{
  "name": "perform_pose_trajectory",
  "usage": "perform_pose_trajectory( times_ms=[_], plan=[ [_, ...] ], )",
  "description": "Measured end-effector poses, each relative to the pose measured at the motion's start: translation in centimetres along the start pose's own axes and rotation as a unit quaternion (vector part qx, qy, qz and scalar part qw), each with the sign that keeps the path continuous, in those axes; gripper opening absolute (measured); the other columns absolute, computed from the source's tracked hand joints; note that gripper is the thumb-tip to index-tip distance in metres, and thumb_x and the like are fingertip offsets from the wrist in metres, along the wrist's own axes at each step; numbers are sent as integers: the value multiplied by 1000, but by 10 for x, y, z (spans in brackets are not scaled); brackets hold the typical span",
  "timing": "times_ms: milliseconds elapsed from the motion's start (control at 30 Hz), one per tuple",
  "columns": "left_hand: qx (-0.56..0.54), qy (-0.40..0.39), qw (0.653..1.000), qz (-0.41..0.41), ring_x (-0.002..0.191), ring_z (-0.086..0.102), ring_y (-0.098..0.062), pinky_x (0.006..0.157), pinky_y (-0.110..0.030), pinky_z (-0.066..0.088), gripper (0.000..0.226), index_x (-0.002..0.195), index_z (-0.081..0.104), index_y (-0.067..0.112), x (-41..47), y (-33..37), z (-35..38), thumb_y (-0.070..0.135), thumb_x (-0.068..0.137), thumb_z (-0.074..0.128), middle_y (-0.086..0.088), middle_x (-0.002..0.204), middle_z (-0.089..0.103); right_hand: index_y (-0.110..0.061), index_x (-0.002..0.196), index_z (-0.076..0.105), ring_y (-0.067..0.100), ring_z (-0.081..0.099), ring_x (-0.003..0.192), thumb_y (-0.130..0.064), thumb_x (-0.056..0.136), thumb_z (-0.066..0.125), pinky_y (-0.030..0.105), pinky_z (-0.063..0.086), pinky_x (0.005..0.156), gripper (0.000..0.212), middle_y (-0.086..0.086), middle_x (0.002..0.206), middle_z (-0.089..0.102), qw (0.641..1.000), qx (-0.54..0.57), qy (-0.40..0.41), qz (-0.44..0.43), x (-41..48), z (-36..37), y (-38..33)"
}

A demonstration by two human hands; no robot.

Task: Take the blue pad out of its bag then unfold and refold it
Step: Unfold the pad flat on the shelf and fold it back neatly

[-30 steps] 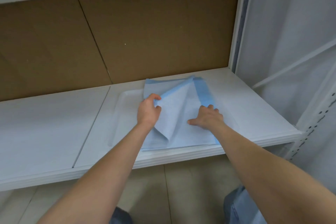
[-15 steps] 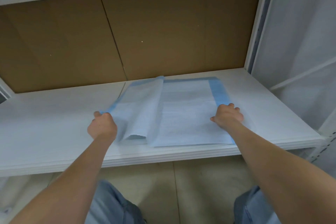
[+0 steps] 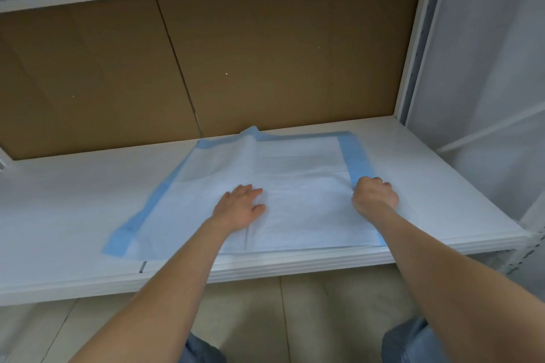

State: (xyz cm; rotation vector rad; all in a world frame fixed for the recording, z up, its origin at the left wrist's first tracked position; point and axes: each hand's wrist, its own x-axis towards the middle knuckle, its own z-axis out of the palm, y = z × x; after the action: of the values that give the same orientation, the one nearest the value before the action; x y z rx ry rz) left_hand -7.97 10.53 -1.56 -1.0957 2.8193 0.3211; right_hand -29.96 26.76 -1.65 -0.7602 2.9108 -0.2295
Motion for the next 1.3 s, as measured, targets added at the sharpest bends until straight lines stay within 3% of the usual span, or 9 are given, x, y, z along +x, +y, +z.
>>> perform_pose_trajectory(
  times_ms=[133,400,467,600,800,900,1033,1200,1300],
  plan=[
    [40,-50,998,-5,148,0,-15,120,-42,-1,61,152,10,31,6,11,13,56,98,23,2,161,1,-10,130,49,27,43,118,-12,91,50,34,40,88,39,9,124,49,999,-9,39,18,5,-8,7],
    [23,-60,998,22,148,-7,-18,118,-49,1,62,150,6,40,11,45,26,61,95,27,5,160,-7,-12,131,47,28,41,119,-15,91,51,35,38,89,40,10,126,45,994,-33,71,70,11,-17,37],
    [18,-45,999,20,148,0,-18,119,-47,7,62,150,13,39,10,46,23,61,94,29,5,161,0,-13,131,43,29,40,117,-21,93,50,36,37,89,40,11,127,41,995,-32,86,34,8,-15,31],
    [-14,25,999,26,138,30,-18,109,-36,30,55,140,41,33,7,44,16,58,91,45,3,150,31,-16,132,41,30,39,120,-37,98,44,39,37,93,40,10,132,39,995,-25,66,-66,-1,-7,14],
    [-5,24,1000,12,134,33,-20,105,-36,33,54,138,43,34,4,45,15,58,89,47,3,144,36,-12,131,47,28,42,117,-16,94,45,37,36,92,37,9,125,44,996,-3,49,71,0,-10,33],
    [3,49,999,14,136,30,-19,108,-35,30,57,141,39,33,9,52,18,57,90,46,1,147,32,-14,127,52,27,47,115,-13,93,44,38,37,90,35,8,120,52,995,-7,92,28,-2,-15,28],
    [-4,11,998,56,147,6,-17,119,-38,11,59,148,22,37,15,73,28,56,94,36,5,160,8,-13,124,50,32,46,114,-5,90,41,39,38,90,36,13,122,50,977,-30,194,-82,-2,-23,18],
    [26,-25,998,54,148,1,-16,119,-43,5,58,149,14,40,16,85,31,57,96,29,5,160,1,-20,134,39,33,37,118,-13,90,49,42,34,95,46,12,129,34,994,-70,76,20,-1,-15,36],
    [35,-30,998,52,148,3,-17,119,-43,7,59,149,14,40,16,86,28,58,96,29,6,160,2,-18,135,40,32,36,120,-17,91,48,43,31,100,45,11,131,35,994,-71,79,10,0,-7,36]
  ],
)
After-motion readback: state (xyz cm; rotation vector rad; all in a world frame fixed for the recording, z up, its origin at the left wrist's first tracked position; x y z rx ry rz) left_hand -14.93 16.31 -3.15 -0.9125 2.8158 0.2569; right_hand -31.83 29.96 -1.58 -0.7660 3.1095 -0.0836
